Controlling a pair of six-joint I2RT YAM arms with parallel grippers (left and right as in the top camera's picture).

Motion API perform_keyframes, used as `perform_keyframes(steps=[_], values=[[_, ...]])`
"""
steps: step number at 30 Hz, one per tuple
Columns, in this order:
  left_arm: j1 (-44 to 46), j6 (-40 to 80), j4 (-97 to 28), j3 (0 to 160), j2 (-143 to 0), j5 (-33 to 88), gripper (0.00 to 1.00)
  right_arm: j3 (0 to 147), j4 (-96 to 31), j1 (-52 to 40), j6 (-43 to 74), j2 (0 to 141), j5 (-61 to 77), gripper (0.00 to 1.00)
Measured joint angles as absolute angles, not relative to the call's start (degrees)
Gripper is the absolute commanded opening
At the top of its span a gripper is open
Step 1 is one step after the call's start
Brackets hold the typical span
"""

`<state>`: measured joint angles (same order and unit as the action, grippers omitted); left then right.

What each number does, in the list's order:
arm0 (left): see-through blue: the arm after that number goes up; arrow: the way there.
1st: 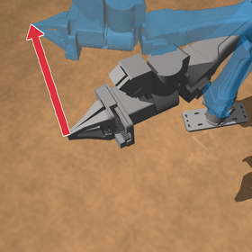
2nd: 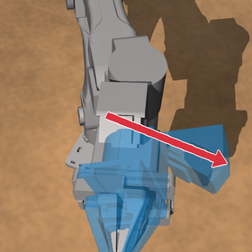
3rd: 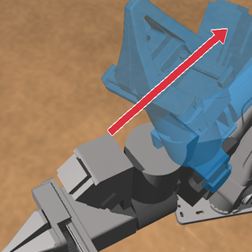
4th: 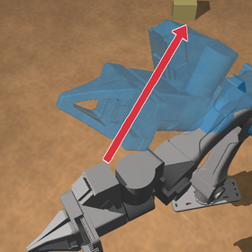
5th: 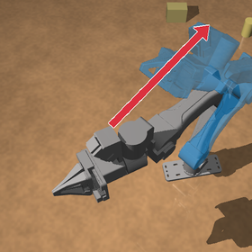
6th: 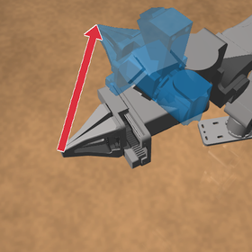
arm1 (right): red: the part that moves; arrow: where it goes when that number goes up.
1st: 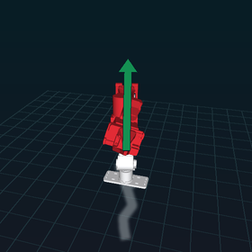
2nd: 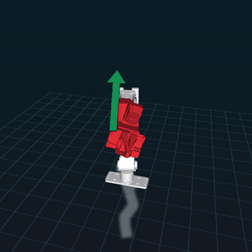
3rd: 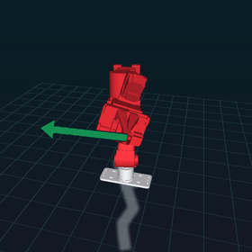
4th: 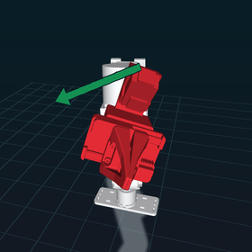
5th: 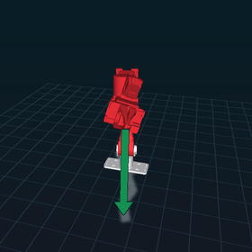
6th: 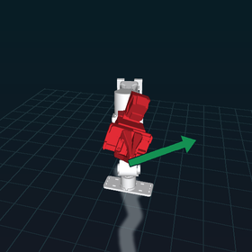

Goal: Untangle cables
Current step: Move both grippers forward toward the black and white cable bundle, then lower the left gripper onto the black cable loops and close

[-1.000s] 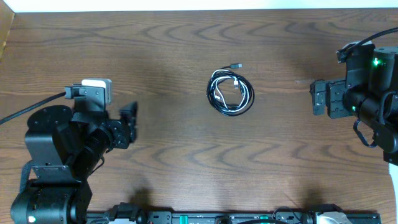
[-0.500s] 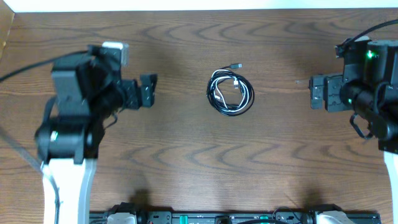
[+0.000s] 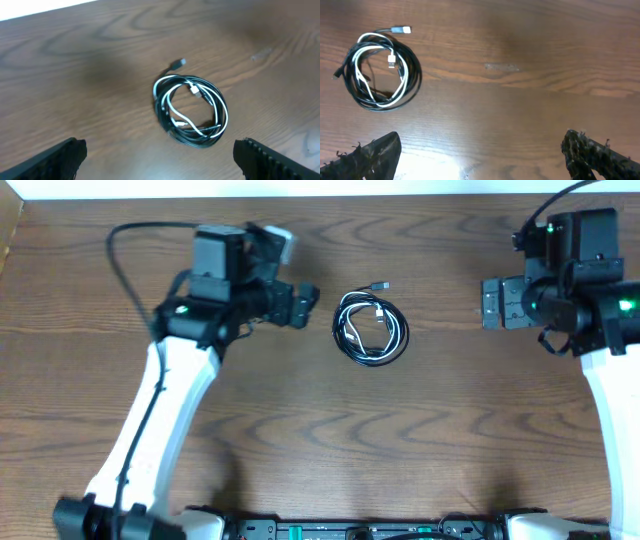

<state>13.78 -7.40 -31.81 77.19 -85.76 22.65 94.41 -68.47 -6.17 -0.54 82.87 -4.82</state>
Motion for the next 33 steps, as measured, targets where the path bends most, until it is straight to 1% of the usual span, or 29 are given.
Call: perform_keyframes(steps=[3, 5, 9, 16, 20, 22, 23, 33], values=[[15.99, -8.64, -30.06, 77.19, -89.58, 22.63, 0.99, 94.39, -67.44, -6.11, -1.48, 83.15, -2.72, 0.99], [17.30, -9.63, -29.39, 77.19, -92.66, 22.63, 0.95, 94.39, -66.85, -6.00, -2.28, 83.15, -0.97, 0.99], [19.11, -10.87, -26.13, 77.19, -98.54, 21.17, 0.95, 94.39, -66.96, -5.89, -5.28, 83.15, 3.07, 0.99], [20.86, -12.12, -23.70, 78.48, -107.20, 18.50, 0.95, 94.39, -67.88, -5.89, -7.07, 83.15, 5.63, 0.99], [20.91, -12.29, -22.59, 80.75, -110.08, 17.96, 0.94, 94.39, -69.23, -5.89, -7.33, 83.15, 6.70, 0.99], [20.91, -12.27, -22.22, 81.60, -111.28, 17.87, 0.89, 94.39, -69.49, -5.89, -7.40, 83.15, 6.98, 0.99], [20.91, -12.34, -21.80, 81.80, -111.81, 17.89, 0.89, 94.39, -69.58, -5.89, -7.42, 83.15, 7.11, 0.99], [20.91, -12.51, -16.47, 82.02, -117.08, 19.29, 0.88, 94.39, -70.81, -5.89, -7.81, 83.15, 9.89, 0.99]])
